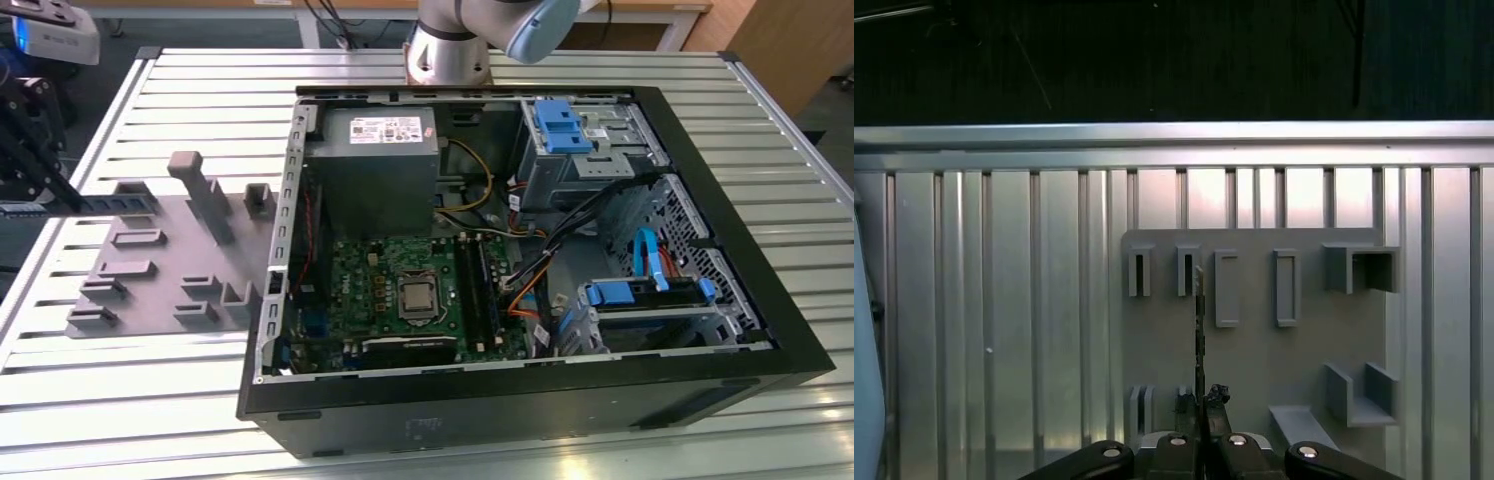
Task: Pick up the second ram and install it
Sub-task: 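Pick up the second ram and move it above second insertion slot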
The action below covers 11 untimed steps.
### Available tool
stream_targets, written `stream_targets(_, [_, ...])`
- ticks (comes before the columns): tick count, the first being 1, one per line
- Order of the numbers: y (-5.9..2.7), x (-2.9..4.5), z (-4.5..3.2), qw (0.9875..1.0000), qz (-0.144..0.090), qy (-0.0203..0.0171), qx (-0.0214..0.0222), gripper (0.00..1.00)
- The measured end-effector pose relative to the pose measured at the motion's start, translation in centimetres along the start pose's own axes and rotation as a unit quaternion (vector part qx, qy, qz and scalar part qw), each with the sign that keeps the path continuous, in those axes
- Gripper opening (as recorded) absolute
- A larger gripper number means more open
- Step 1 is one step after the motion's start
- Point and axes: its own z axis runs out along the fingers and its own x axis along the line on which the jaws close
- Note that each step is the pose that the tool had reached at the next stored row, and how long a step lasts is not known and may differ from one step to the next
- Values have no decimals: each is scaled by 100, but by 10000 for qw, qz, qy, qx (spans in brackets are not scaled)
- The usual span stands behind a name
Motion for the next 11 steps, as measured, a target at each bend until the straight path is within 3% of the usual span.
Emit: stream_targets(11, [-1, 0, -30, 10000, 0, 1, 0, 14])
